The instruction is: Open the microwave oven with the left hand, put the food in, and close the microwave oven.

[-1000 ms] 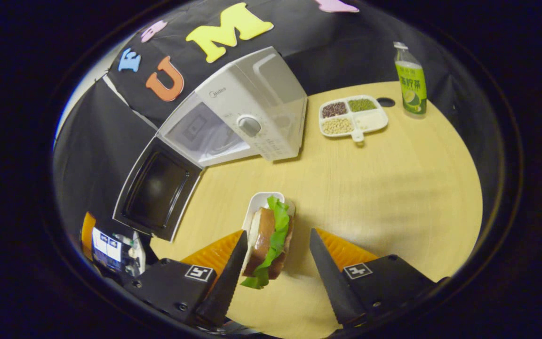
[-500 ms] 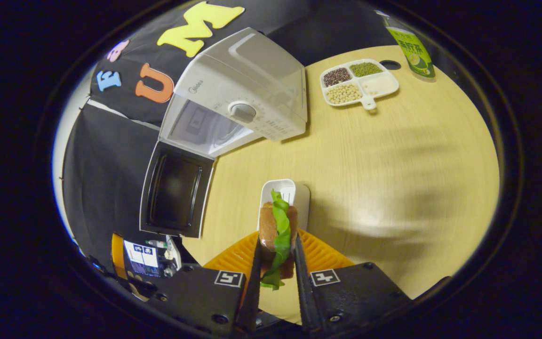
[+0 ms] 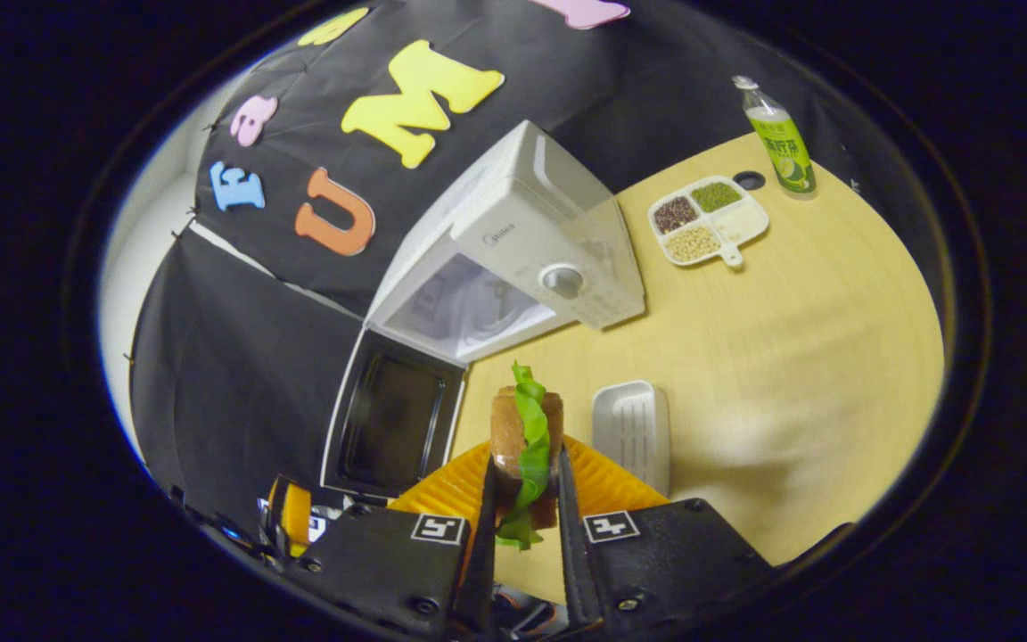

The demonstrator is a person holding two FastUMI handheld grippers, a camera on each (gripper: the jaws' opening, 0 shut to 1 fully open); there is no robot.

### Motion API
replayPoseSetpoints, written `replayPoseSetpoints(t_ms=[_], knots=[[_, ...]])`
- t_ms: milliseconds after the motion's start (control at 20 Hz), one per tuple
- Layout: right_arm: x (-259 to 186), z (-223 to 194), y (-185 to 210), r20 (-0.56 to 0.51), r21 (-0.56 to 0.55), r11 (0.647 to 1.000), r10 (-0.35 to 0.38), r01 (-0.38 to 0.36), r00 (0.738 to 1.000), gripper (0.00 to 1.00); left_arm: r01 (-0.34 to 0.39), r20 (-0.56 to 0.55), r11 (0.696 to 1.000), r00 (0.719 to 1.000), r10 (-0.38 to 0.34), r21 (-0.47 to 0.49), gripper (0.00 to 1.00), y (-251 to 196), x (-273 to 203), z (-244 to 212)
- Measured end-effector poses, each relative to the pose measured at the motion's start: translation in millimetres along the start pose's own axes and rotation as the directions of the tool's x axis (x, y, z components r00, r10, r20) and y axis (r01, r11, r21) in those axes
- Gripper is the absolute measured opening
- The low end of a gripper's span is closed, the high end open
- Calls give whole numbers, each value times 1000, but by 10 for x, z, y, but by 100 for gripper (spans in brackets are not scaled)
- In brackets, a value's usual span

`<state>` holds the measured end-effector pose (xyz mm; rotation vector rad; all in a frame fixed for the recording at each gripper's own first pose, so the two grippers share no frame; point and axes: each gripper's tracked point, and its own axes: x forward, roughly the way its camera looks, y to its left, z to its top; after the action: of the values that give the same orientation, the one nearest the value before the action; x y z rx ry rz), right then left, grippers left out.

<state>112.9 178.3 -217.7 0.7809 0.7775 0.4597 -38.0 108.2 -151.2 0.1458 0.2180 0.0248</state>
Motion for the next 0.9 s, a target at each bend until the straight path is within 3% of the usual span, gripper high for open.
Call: replayPoseSetpoints(t_ms=[250,400,700,900], knots=[[530,126,280,188,73,996,36,-50,982,35,30,-7,999,1000,-30,30,96,168,-75,-159],[959,234,433,310,112,990,45,-83,950,35,40,1,999,999,-40,28,97,191,-103,-192],[1774,464,787,557,226,957,28,-184,830,35,16,43,998,999,-19,61,96,326,-90,-334],[2307,596,815,625,263,948,-25,-180,780,35,-2,14,999,1000,1,39,96,507,-40,-554]])
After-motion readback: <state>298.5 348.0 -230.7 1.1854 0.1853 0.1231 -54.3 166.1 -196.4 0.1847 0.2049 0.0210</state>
